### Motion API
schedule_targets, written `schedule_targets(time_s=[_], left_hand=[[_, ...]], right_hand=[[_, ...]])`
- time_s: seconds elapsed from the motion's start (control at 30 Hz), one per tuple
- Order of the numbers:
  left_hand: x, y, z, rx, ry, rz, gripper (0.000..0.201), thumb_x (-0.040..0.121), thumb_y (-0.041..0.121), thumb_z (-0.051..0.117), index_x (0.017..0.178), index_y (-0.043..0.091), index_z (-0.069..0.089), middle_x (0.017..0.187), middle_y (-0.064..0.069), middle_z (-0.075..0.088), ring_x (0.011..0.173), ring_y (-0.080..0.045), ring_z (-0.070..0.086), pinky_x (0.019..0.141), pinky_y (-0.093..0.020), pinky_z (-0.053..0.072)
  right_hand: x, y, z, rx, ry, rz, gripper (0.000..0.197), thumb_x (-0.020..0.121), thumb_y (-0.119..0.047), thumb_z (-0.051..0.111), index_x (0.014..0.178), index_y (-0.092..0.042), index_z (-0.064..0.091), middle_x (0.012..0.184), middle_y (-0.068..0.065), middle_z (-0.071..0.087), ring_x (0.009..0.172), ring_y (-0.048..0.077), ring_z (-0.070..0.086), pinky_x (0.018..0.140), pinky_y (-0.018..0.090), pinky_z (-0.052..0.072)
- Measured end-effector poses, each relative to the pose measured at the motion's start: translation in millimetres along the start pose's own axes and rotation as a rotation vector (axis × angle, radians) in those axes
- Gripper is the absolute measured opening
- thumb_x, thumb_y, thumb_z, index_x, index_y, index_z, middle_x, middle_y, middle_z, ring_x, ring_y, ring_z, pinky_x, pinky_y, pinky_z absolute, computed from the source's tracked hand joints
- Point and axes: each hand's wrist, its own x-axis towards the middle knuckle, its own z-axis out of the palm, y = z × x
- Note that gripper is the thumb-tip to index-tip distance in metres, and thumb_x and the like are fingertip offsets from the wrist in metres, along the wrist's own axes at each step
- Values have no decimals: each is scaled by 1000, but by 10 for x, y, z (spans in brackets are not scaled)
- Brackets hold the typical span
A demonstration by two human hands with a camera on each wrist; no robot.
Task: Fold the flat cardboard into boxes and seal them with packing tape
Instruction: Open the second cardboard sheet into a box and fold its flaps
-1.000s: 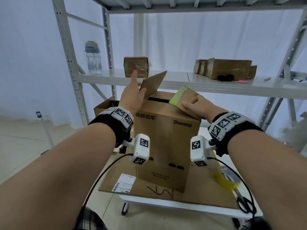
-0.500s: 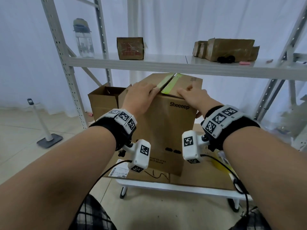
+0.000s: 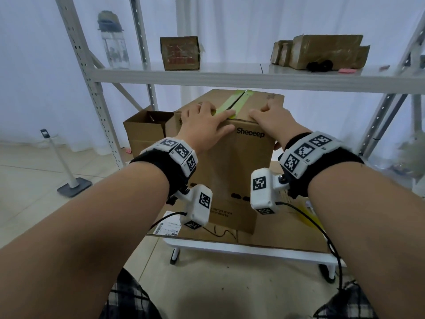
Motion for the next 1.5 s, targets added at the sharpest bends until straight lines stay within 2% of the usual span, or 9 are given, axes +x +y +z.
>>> schedule_targets(time_s=[0.2, 0.4, 0.53, 0.73, 0.87, 0.97, 1.03, 1.2, 1.5], left_hand=[[53, -55, -77, -247, -48, -32, 44, 100, 53, 23, 139, 45, 42, 138, 1, 46, 136, -24, 34, 111, -64, -1], [155, -169, -241, -205, -185, -101, 49, 99, 57, 16, 129, 39, 51, 133, -3, 44, 126, -31, 39, 108, -64, 19], [206, -89, -190, -318, -68, -213, 40, 96, 59, 29, 114, 26, 44, 122, -4, 49, 119, -32, 46, 106, -57, 25], [307, -113, -205, -210, -264, -384, 60, 86, 73, 26, 141, 50, 32, 154, -6, 25, 141, -38, 18, 110, -64, 9], [327, -231, -121, -232, -236, -321, 59, 93, 66, 20, 145, 43, 35, 155, -4, 32, 143, -30, 19, 115, -51, 8], [285, -364, -150, -260, -170, -354, 53, 97, 60, 22, 143, 41, 40, 150, -13, 39, 140, -33, 26, 113, -46, 14], [271, -478, -169, -289, -173, -401, 52, 96, 63, 24, 140, 43, 42, 146, -19, 40, 136, -39, 31, 111, -44, 20], [195, -658, -175, -364, -146, -478, 57, 90, 70, 23, 135, 44, 48, 141, -22, 43, 136, -42, 25, 113, -47, 14], [-24, -743, -263, -719, 33, -670, 61, 92, 66, 24, 134, 31, 52, 140, -9, 46, 133, -37, 28, 105, -44, 22]], right_hand=[[-54, 189, 90, 365, 77, 61, 67, 85, -41, 53, 145, -22, 29, 130, 3, 51, 113, 26, 55, 98, 49, 48], [-26, 217, 79, 585, -19, 191, 62, 87, -48, 62, 135, -15, 41, 111, 4, 60, 91, 16, 59, 68, 34, 48], [-17, 151, 54, 600, -49, 222, 58, 90, -38, 62, 137, -14, 39, 100, 4, 59, 78, 13, 57, 54, 29, 41], [-93, 115, 17, 611, -88, 237, 59, 93, -39, 59, 142, -19, 34, 91, 0, 54, 74, 14, 52, 51, 32, 39], [-203, 202, 88, 700, -177, 212, 52, 94, -53, 50, 138, -26, 42, 98, -3, 58, 86, 19, 56, 63, 37, 46], [-220, 352, 262, 614, -212, 65, 94, 76, -73, 60, 151, -31, 23, 144, -3, 45, 130, 21, 43, 103, 46, 40], [-245, 375, 379, 516, -264, -31, 120, 66, -68, 74, 154, -38, 0, 156, -4, 30, 138, 19, 36, 112, 47, 34], [-146, 241, 655, 547, -163, -129, 98, 87, -40, 70, 154, -37, -1, 148, -2, 43, 129, 19, 48, 107, 46, 43], [-18, -314, 480, 357, -32, -386, 55, 87, -53, 58, 136, -55, 35, 129, -12, 55, 115, 15, 56, 98, 45, 49]])
